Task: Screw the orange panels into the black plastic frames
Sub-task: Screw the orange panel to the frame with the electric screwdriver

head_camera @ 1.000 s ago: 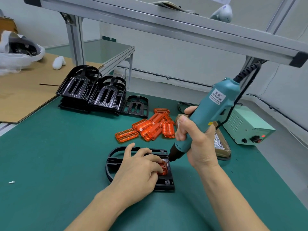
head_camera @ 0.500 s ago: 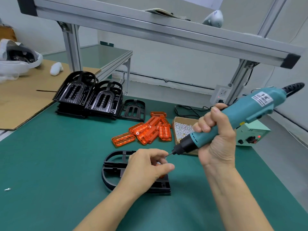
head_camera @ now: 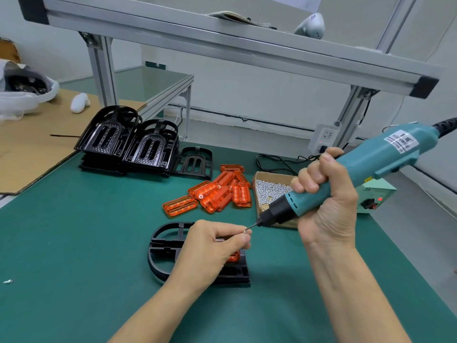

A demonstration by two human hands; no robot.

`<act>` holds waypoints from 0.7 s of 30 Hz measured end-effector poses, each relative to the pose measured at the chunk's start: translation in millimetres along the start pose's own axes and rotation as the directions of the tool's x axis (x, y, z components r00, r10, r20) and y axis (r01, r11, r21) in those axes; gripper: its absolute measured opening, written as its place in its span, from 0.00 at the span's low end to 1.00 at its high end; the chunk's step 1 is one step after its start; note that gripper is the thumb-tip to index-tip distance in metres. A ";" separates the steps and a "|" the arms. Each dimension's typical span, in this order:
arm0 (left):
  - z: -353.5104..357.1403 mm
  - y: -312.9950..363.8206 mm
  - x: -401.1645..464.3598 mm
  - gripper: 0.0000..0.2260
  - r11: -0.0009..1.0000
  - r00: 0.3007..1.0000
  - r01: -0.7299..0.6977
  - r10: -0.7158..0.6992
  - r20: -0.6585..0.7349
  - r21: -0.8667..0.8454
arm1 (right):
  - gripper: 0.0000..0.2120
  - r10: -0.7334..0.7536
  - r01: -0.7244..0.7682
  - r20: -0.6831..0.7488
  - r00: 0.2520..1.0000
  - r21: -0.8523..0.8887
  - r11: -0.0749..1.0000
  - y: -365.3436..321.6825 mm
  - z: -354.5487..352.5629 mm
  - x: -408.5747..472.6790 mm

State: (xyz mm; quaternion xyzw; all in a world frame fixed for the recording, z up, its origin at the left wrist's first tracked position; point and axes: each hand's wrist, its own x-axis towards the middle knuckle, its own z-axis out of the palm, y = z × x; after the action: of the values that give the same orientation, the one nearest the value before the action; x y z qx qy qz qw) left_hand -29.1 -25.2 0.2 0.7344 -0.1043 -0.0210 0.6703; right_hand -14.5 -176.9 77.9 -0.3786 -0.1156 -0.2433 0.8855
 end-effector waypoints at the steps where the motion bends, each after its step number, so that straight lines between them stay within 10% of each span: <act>1: -0.3 0.1 -0.1 0.06 1.000 1.000 -0.002 0.002 0.003 0.000 | 0.07 -0.001 0.001 0.006 1.000 -0.005 1.000 -0.1 0.3 -0.4; 17: -3.0 -5.8 -0.5 0.05 0.997 0.996 -0.077 0.077 0.044 -0.001 | 0.07 -0.008 0.010 0.054 0.999 -0.042 0.999 0.8 1.4 -2.8; 21: -2.1 -6.0 -1.6 0.09 0.886 0.940 -0.333 0.339 0.039 0.324 | 0.06 -0.017 0.027 0.128 0.992 -0.078 0.997 0.3 2.4 -4.3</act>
State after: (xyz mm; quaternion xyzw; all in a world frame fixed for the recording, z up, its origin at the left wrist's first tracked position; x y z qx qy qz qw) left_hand -29.5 -22.4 -5.8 0.8060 -0.2257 0.1195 0.5340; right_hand -18.0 -173.5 77.6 -0.4269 -0.1665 -0.2328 0.8578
